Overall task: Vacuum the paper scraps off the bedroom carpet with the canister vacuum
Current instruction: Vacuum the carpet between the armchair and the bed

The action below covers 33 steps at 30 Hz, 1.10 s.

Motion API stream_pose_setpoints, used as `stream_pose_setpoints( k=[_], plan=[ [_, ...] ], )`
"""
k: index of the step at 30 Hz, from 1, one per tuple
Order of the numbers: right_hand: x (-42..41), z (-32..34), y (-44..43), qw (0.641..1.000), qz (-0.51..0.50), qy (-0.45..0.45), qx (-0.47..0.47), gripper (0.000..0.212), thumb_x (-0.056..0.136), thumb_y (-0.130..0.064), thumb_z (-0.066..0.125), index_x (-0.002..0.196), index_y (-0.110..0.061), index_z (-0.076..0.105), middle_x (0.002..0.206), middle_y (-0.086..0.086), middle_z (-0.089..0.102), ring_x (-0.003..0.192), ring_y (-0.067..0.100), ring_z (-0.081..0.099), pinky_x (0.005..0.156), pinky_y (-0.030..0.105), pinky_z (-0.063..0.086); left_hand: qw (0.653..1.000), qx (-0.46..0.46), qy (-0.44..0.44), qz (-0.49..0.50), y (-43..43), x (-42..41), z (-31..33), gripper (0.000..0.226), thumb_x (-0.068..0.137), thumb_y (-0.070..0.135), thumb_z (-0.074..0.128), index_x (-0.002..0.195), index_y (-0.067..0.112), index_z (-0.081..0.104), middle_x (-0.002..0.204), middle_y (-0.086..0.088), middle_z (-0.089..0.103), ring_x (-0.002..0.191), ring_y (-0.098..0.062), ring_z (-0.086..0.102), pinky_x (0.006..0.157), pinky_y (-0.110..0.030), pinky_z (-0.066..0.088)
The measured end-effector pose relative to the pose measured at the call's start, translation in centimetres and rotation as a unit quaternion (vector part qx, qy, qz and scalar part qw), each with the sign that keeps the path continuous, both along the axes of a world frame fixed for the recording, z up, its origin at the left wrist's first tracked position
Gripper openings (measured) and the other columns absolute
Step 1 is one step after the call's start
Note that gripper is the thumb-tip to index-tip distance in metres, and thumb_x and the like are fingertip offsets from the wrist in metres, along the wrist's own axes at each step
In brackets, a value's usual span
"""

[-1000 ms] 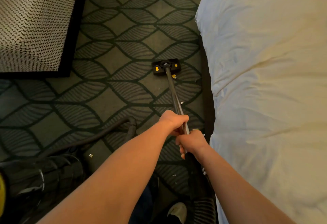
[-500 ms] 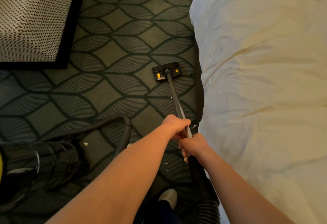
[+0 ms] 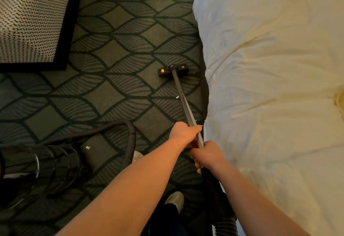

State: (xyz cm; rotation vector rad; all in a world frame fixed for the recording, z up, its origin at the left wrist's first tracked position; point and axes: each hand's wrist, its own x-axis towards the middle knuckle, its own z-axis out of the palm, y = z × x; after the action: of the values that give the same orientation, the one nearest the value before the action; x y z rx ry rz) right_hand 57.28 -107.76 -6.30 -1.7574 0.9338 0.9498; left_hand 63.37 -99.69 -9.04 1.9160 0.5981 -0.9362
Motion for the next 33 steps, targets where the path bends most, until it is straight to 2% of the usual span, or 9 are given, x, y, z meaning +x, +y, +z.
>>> stream_pose_setpoints(
  k=[3,5,8,15,18,22,27,30,33],
  plan=[
    [0.4,0.6,-0.5,1.0,-0.005,-0.025,-0.006,0.022,0.082,-0.008,0.061,0.102,0.001,0.057,0.068,0.015,0.062,0.044,0.02,0.057,0.048,0.026,0.05,1.0,0.0,-0.023,-0.012,-0.4,0.7,0.7,0.029,0.082,0.037,0.063,0.087,0.009,0.068,0.076,-0.002,0.065,0.065,-0.011,0.06,0.049,-0.02,0.045],
    [0.9,0.9,-0.7,0.999,-0.021,-0.038,0.001,0.021,0.083,-0.007,0.059,0.102,0.0,0.056,0.069,0.016,0.06,0.044,0.02,0.055,0.046,0.025,0.048,0.999,0.0,-0.035,-0.024,-0.8,1.5,0.9,0.031,0.081,0.038,0.063,0.088,0.009,0.069,0.08,-0.005,0.068,0.073,-0.016,0.065,0.064,-0.029,0.055],
    [1.5,0.7,-1.1,0.998,-0.046,-0.052,0.01,0.02,0.083,-0.005,0.058,0.103,0.001,0.056,0.069,0.015,0.059,0.045,0.02,0.054,0.045,0.025,0.047,0.998,0.002,-0.054,-0.04,-1.4,2.4,0.9,0.031,0.079,0.038,0.064,0.088,0.01,0.07,0.086,-0.007,0.07,0.083,-0.021,0.068,0.081,-0.036,0.058],
    [1.9,-1.1,-2.3,0.997,-0.061,-0.047,0.018,0.02,0.084,-0.003,0.059,0.104,0.002,0.056,0.068,0.015,0.058,0.045,0.018,0.053,0.044,0.024,0.046,0.997,0.001,-0.037,-0.06,-2.9,2.9,-1.2,0.025,0.084,0.035,0.063,0.094,0.012,0.067,0.091,-0.007,0.069,0.085,-0.02,0.068,0.081,-0.036,0.058],
    [2.1,-2.1,-2.6,0.997,-0.068,-0.018,0.029,0.016,0.084,-0.003,0.06,0.099,0.003,0.058,0.062,0.014,0.057,0.044,0.019,0.053,0.045,0.025,0.046,0.998,0.005,-0.004,-0.069,-2.9,2.9,-1.8,0.027,0.084,0.032,0.062,0.098,0.009,0.066,0.091,-0.007,0.067,0.08,-0.018,0.065,0.068,-0.029,0.057],
    [0.6,-3.5,-2.2,0.995,-0.086,-0.002,0.041,0.01,0.083,-0.001,0.06,0.093,0.001,0.058,0.063,0.013,0.057,0.047,0.02,0.052,0.046,0.027,0.047,0.996,0.008,0.024,-0.085,-2.6,1.7,-2.9,0.027,0.087,0.03,0.059,0.102,0.009,0.065,0.085,-0.003,0.062,0.071,-0.012,0.058,0.057,-0.022,0.05],
    [-0.3,-5.0,-2.1,0.996,-0.089,-0.007,0.029,0.018,0.082,-0.005,0.061,0.099,-0.002,0.057,0.072,0.016,0.061,0.052,0.022,0.057,0.049,0.028,0.05,0.997,-0.001,0.009,-0.072,-2.5,0.7,-3.6,0.026,0.086,0.031,0.06,0.099,0.01,0.067,0.094,-0.007,0.067,0.084,-0.019,0.065,0.079,-0.033,0.058],
    [-0.9,-4.8,-1.9,0.996,-0.088,-0.01,0.025,0.021,0.081,-0.007,0.062,0.101,-0.004,0.056,0.077,0.017,0.063,0.053,0.023,0.06,0.049,0.028,0.051,0.998,-0.006,0.005,-0.062,-2.6,0.2,-3.3,0.013,0.083,0.031,0.062,0.079,0.019,0.061,0.097,-0.011,0.068,0.088,-0.021,0.066,0.082,-0.039,0.058],
    [-1.6,-4.4,-1.6,0.995,-0.099,-0.01,0.022,0.018,0.082,-0.006,0.061,0.099,-0.006,0.055,0.076,0.017,0.062,0.054,0.023,0.058,0.047,0.027,0.049,0.998,-0.008,0.007,-0.062,-2.5,-0.2,-2.9,0.016,0.082,0.03,0.063,0.071,0.025,0.054,0.098,-0.012,0.069,0.091,-0.024,0.067,0.083,-0.044,0.058]
  ],
)
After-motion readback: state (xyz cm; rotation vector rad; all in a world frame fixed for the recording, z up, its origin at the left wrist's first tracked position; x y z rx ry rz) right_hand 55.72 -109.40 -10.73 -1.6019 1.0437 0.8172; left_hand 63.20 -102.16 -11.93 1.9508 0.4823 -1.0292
